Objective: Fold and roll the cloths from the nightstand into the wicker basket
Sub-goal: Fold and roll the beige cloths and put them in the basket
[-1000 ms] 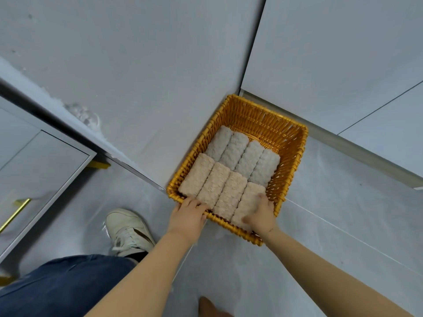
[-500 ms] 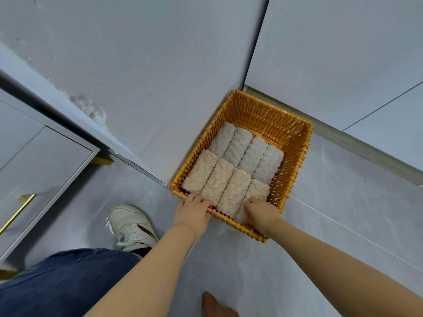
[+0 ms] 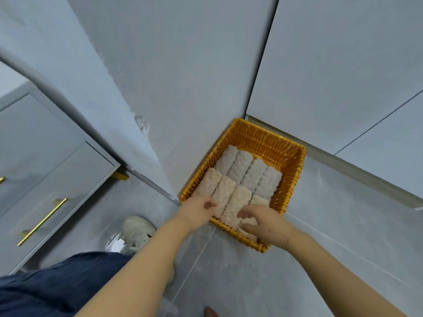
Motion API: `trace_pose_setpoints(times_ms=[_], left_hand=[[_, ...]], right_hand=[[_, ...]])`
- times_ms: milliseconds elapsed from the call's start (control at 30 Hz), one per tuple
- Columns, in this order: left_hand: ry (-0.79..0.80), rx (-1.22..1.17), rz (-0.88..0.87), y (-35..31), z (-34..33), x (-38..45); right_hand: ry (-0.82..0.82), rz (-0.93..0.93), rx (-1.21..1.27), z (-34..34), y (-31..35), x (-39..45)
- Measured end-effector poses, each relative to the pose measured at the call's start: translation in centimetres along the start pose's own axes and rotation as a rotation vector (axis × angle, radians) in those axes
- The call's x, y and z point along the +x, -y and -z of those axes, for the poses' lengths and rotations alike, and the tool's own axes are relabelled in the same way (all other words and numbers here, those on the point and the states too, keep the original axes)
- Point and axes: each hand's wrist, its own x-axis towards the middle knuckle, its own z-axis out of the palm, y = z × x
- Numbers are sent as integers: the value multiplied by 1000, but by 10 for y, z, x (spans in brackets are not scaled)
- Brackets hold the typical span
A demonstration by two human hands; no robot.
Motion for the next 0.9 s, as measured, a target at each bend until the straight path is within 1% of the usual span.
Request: trace_pose_setpoints(times_ms=[100,200,333,433,667,767,900], left_hand=[[-37,32,-41,-12,37,-32],[-115,-21,-74,-17,71,-68],[-297,-102,-122,-18,118,-137],[-392,-139,-145,-9,150,-182],[-690,-255,-152,32,221,-273],[-863,-258,-139,56,246,-304],[-991,-281,-105,100,275,-330]], right_hand=[[-103,95,93,28,36,-10],[-173,202,247,53,74,-19],[-257,341,347,78,143,-33],[-306,439,331,90,190,-40],[-264,630,256,109,310,-35],[-238,710,212,111,362,-26],[-250,797,153,106,429,-10]])
